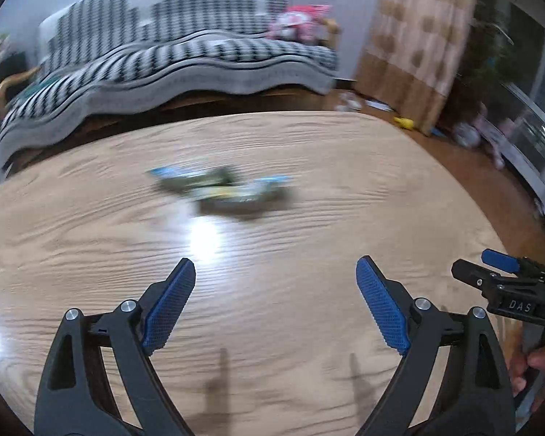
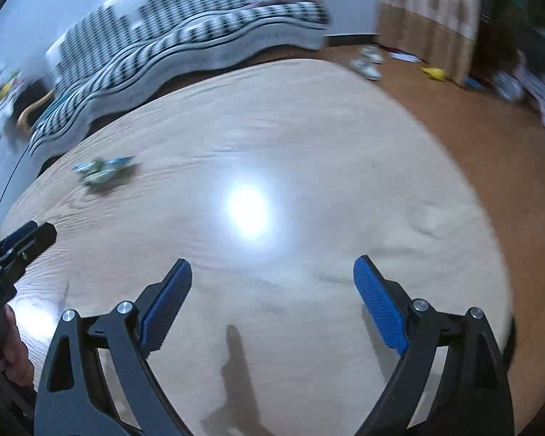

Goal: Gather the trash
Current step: 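Move both tools back to the last wrappers on the table, then grasp the blue-yellow snack wrapper with the right gripper while the left gripper grasps the blue-white wrapper, then carry both wrappers over the black bin with both tools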

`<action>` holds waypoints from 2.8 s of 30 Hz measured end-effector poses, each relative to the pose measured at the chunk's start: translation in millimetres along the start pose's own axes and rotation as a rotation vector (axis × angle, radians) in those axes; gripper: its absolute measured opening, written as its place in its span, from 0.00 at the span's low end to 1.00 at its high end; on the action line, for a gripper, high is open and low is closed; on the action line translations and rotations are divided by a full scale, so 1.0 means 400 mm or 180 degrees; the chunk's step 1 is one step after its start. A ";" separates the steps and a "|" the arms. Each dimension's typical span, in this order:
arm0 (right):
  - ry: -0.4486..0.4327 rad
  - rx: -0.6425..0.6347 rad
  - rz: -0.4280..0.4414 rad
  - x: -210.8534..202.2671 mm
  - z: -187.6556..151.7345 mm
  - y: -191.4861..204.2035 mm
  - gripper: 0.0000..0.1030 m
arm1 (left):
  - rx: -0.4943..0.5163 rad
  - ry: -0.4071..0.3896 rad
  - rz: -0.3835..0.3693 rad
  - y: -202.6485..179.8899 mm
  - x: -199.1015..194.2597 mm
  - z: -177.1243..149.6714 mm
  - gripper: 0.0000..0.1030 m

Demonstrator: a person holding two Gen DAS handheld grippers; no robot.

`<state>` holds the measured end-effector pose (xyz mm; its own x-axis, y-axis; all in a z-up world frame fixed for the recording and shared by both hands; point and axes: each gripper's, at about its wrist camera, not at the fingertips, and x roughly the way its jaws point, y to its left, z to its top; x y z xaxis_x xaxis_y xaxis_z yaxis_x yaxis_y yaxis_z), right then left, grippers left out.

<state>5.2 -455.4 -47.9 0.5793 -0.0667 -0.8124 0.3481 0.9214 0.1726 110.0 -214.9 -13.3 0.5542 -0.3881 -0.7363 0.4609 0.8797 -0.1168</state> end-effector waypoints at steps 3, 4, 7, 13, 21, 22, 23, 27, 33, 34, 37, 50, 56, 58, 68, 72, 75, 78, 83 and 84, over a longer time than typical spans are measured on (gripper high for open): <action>0.0007 -0.0100 0.0149 0.043 0.055 0.121 0.85 | -0.0208 0.0011 0.0100 0.105 -0.013 -0.006 0.85; 0.0009 -0.0097 0.0232 0.060 0.074 0.166 0.85 | -0.0266 0.0015 0.0125 0.135 -0.017 -0.011 0.85; 0.0001 -0.0073 0.0377 0.097 0.113 0.253 0.83 | -0.0375 0.0057 0.0195 0.202 -0.005 -0.014 0.85; 0.0039 -0.0018 0.0479 0.201 0.183 0.377 0.73 | -0.0498 0.0140 0.0265 0.291 0.028 -0.018 0.85; 0.0091 0.0169 0.0523 0.290 0.238 0.394 0.51 | -0.0694 0.0170 0.0285 0.335 0.070 0.006 0.85; 0.0097 0.0177 0.0546 0.298 0.244 0.394 0.48 | -0.0701 0.0176 0.0280 0.333 0.076 0.011 0.85; 0.0093 0.0168 0.0540 0.299 0.247 0.392 0.41 | -0.0701 0.0175 0.0300 0.328 0.085 0.020 0.85; 0.0137 0.0115 0.0636 0.303 0.244 0.380 0.20 | -0.0630 0.0120 0.0369 0.303 0.115 0.067 0.87; 0.0147 -0.0039 0.0642 0.258 0.196 0.325 0.18 | -0.0812 0.0143 0.0259 0.276 0.177 0.135 0.90; 0.0148 -0.0055 0.0631 0.251 0.189 0.316 0.18 | -0.0857 0.0154 0.0260 0.270 0.190 0.145 0.90; 0.0151 -0.0108 0.0601 0.220 0.160 0.276 0.18 | -0.1089 0.0228 0.0244 0.255 0.238 0.174 0.90; 0.0108 -0.0168 0.0371 0.120 0.092 0.106 0.18 | -0.0958 0.0321 0.0808 0.144 0.329 0.212 0.52; 0.0035 -0.0075 0.0249 0.043 0.064 0.019 0.18 | -0.0915 0.0317 0.0668 0.109 0.296 0.175 0.11; 0.0011 -0.0021 0.0199 0.007 0.044 -0.023 0.18 | -0.0835 0.0342 0.0598 0.088 0.281 0.155 0.10; -0.0066 0.0389 -0.0169 -0.173 -0.108 -0.305 0.18 | -0.0323 0.0384 0.0128 -0.148 0.147 0.079 0.09; -0.0101 0.0597 -0.0389 -0.242 -0.193 -0.443 0.18 | 0.0024 0.0359 -0.0191 -0.333 0.092 0.032 0.09; -0.0091 0.0825 -0.0506 -0.285 -0.270 -0.557 0.18 | 0.0210 0.0384 -0.0459 -0.467 0.061 -0.008 0.09; -0.0019 0.1016 -0.0692 -0.307 -0.345 -0.668 0.18 | 0.0401 0.0394 -0.0710 -0.601 0.029 -0.055 0.09; 0.0085 0.1265 -0.0837 -0.324 -0.436 -0.807 0.18 | 0.0771 0.0414 -0.1107 -0.811 -0.019 -0.149 0.09; 0.0116 0.1309 -0.0852 -0.322 -0.451 -0.829 0.18 | 0.0882 0.0408 -0.1177 -0.856 -0.027 -0.172 0.09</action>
<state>-318.0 -683.4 -101.0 0.4062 -0.2602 -0.8760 0.7476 0.6459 0.1548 -101.6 -493.0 -11.2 0.2364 -0.6088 -0.7573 0.7880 0.5761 -0.2171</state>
